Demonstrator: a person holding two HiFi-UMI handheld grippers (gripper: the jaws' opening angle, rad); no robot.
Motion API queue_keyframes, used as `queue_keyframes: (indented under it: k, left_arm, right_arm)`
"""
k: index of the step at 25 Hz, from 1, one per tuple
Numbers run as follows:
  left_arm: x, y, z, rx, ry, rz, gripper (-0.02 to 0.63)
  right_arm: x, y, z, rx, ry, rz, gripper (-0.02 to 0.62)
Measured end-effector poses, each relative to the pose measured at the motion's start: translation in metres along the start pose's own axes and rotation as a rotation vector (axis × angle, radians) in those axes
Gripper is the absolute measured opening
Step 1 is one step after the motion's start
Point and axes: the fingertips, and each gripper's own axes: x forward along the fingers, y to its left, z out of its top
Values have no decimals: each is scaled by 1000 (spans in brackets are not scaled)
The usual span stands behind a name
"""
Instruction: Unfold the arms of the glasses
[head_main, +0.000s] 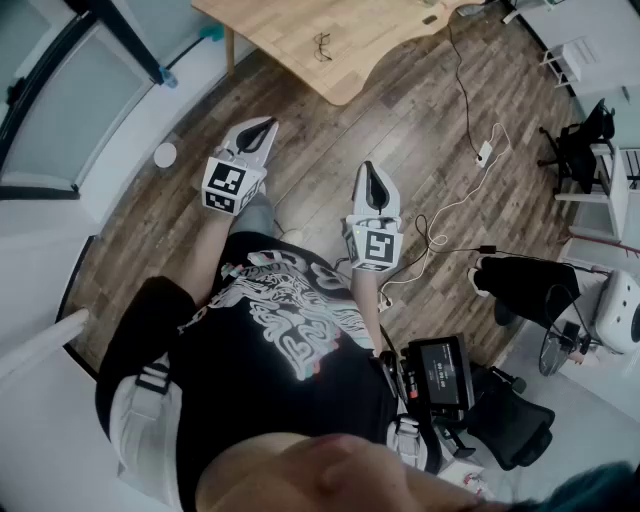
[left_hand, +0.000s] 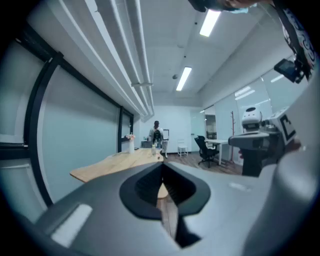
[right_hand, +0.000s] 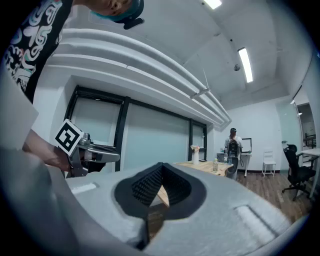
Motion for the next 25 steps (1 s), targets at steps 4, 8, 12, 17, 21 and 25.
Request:
queue_keyframes:
  k: [4,8,12,17,21,25]
  left_arm:
    - [11,-11,4,8,2,-25,-11]
    - [14,-17,3,-1,-8,-18,-11]
    - [15,-25,-2,2,5,-14,-11]
    - [24,-28,-11,-2,34,-27,-11]
    - [44,-10,-22,-29,67,4,-11]
    - [77,12,-30,-51,69,26,-11]
  right_arm:
    - [3,-7,3,-9,-2,-16,-2]
    - [2,-5,1,-21,-11,4,-2]
    - [-2,-12,-9,11,5,4,-2]
    - [-1,-26,-25,25,41,1,-2]
    - [14,-37,-33,24,66,12,-2]
    - [44,-48,-43,8,90,28,-2]
